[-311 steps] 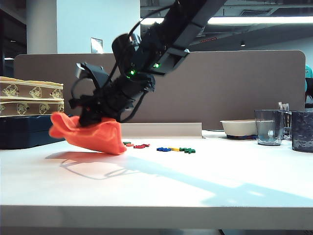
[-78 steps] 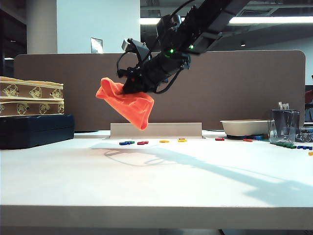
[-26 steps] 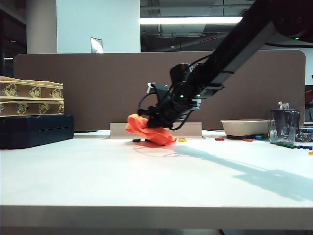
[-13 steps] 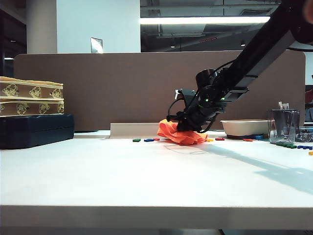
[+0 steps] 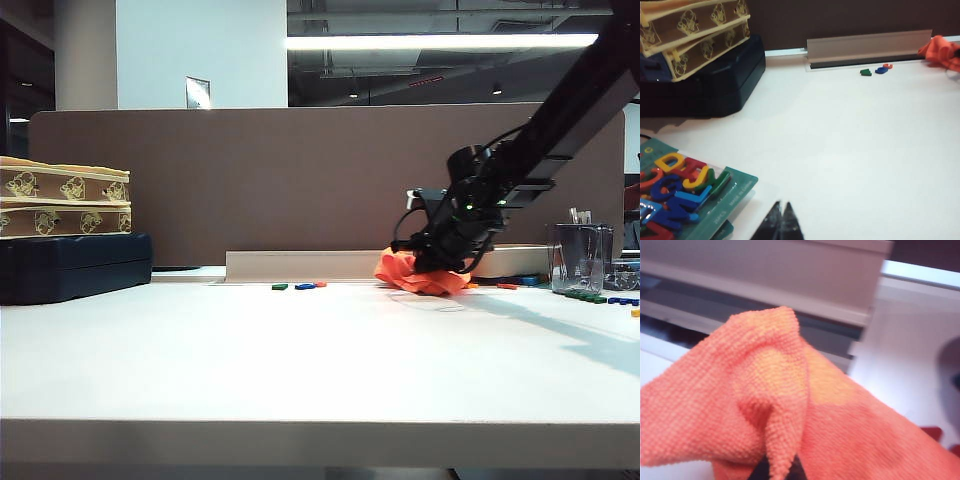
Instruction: Use an orange cloth to wipe the letter magnets on the table away for a distance.
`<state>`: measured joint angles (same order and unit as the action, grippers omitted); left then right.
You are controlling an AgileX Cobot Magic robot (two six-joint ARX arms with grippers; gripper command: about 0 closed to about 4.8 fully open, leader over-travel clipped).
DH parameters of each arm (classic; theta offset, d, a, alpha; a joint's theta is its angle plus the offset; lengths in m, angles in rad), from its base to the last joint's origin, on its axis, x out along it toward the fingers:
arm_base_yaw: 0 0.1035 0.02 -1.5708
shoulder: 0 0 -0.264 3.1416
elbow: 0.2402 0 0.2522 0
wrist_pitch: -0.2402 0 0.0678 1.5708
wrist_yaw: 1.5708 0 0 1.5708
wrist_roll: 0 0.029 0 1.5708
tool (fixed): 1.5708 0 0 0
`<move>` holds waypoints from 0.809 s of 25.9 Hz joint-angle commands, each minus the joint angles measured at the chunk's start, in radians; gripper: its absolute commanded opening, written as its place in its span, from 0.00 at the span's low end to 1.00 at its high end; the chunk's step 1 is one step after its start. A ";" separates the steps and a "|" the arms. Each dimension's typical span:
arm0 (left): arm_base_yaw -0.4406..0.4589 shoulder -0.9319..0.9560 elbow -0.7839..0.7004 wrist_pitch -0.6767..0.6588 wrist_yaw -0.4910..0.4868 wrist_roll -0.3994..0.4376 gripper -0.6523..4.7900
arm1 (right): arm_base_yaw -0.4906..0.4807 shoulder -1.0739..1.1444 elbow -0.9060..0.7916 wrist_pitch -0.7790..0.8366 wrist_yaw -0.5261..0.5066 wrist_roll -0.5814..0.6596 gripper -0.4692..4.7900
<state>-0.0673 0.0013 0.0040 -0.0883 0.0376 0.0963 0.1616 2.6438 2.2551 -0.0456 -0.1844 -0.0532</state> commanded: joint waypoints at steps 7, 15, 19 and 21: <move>0.002 0.000 0.001 -0.001 0.000 0.000 0.11 | -0.094 -0.017 0.006 -0.001 -0.056 0.079 0.09; 0.002 0.000 0.001 0.000 0.000 0.000 0.11 | -0.093 -0.104 0.006 -0.003 -0.088 0.079 0.09; 0.002 0.000 0.001 0.000 0.000 0.000 0.11 | -0.083 -0.176 0.006 -0.034 -0.164 0.087 0.08; 0.002 0.000 0.001 0.000 0.000 0.000 0.11 | -0.061 -0.223 0.005 -0.033 -0.251 0.087 0.08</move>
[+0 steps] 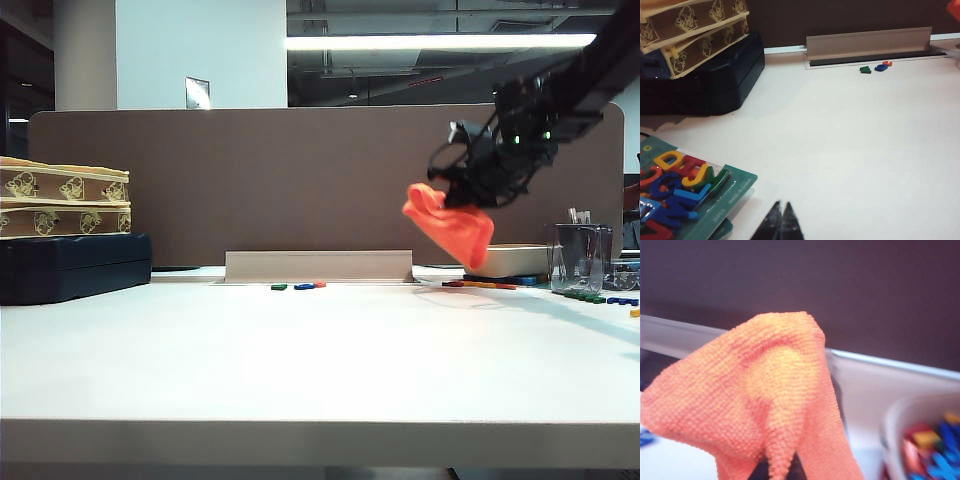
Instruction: Use an orange cloth to wipe the letter magnets on the table away for a distance.
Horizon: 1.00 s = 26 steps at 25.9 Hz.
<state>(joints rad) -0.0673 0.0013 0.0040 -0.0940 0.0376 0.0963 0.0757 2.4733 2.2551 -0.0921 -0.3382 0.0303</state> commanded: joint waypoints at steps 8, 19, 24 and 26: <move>0.002 0.000 0.001 0.006 0.000 0.000 0.11 | 0.109 -0.123 0.006 0.007 -0.119 0.003 0.09; 0.002 0.000 0.001 0.005 0.000 0.000 0.11 | 0.293 -0.072 0.002 -0.015 -0.130 -0.090 0.09; 0.002 0.000 0.001 0.005 0.001 0.000 0.11 | 0.342 -0.018 0.003 0.002 -0.105 -0.090 0.09; 0.002 0.000 0.001 0.005 0.000 0.000 0.11 | 0.355 0.016 0.003 0.046 -0.101 -0.084 0.09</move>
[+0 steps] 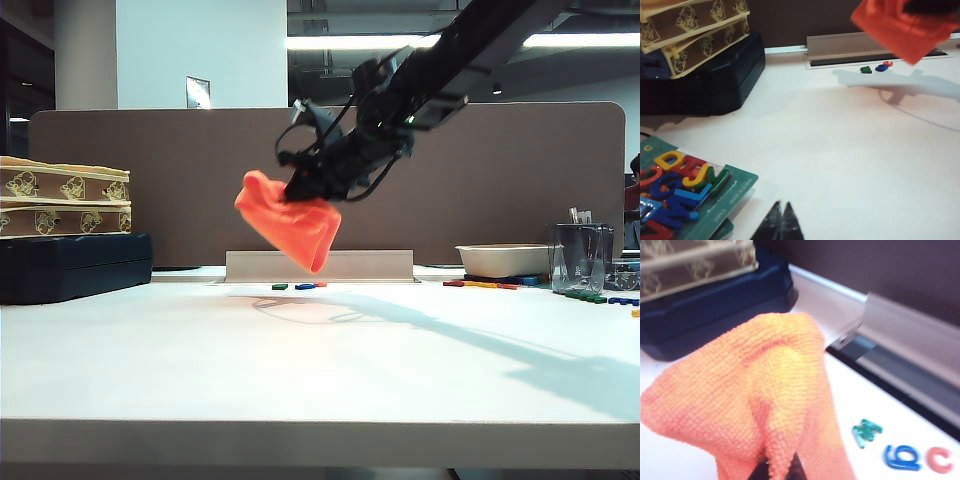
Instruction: Use an orange cloth to wipe the letter magnets on the table away for a distance.
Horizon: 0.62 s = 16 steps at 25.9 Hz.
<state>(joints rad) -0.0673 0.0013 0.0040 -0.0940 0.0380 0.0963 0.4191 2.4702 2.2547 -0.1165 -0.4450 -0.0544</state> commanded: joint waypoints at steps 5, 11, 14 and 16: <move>0.002 0.000 0.001 0.004 0.000 0.000 0.11 | 0.023 0.088 0.004 0.189 0.056 0.002 0.09; 0.002 0.000 0.001 -0.011 0.000 0.000 0.11 | 0.020 0.164 0.004 0.363 0.062 -0.003 0.09; 0.002 0.000 0.001 -0.013 0.000 0.000 0.11 | 0.018 0.178 0.004 0.377 0.069 -0.003 0.09; 0.002 0.000 0.001 -0.016 0.000 0.000 0.11 | 0.016 0.183 0.004 0.375 0.068 -0.003 0.09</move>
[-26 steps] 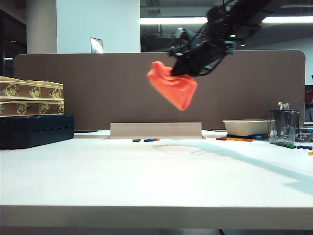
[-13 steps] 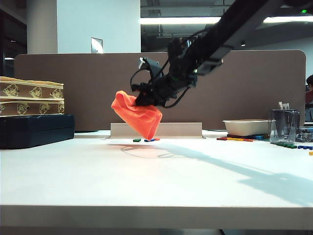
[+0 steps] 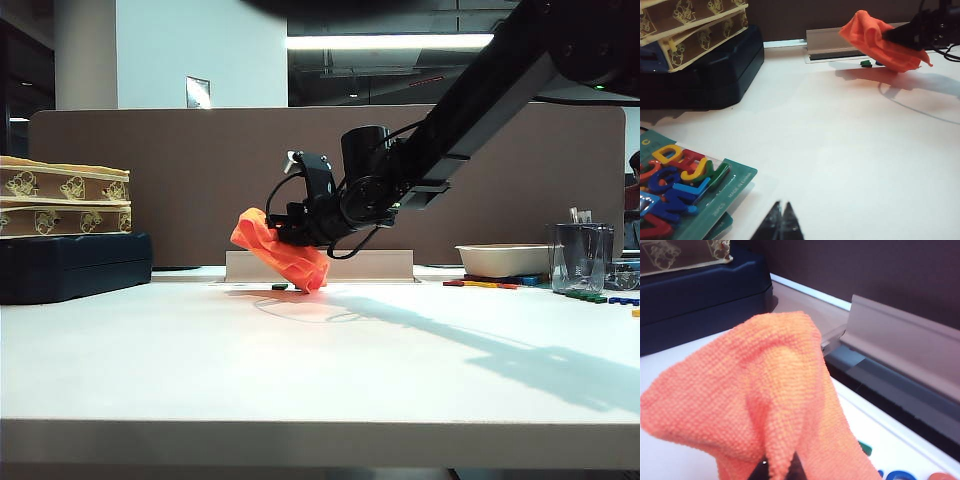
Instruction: Use an orange cloth to wipe the letter magnets on the table away for a distance.
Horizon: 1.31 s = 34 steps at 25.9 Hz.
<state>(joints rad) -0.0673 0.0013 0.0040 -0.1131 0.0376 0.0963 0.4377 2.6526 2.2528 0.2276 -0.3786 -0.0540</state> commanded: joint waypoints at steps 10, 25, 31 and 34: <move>0.002 0.000 0.001 -0.006 0.000 0.000 0.11 | -0.058 -0.049 0.006 -0.088 -0.002 -0.003 0.09; 0.002 0.000 0.003 0.184 0.000 0.000 0.11 | -0.057 -0.344 0.004 -0.432 -0.001 -0.032 0.09; 0.002 0.000 0.003 0.208 0.000 0.000 0.11 | -0.054 -0.454 0.004 -0.621 -0.006 -0.095 0.09; 0.002 0.000 0.004 0.209 0.001 -0.001 0.11 | -0.050 -0.516 0.004 -0.768 -0.011 -0.144 0.09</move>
<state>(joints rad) -0.0673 0.0010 0.0044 0.0792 0.0380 0.0963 0.3824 2.1616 2.2532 -0.4896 -0.3847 -0.1761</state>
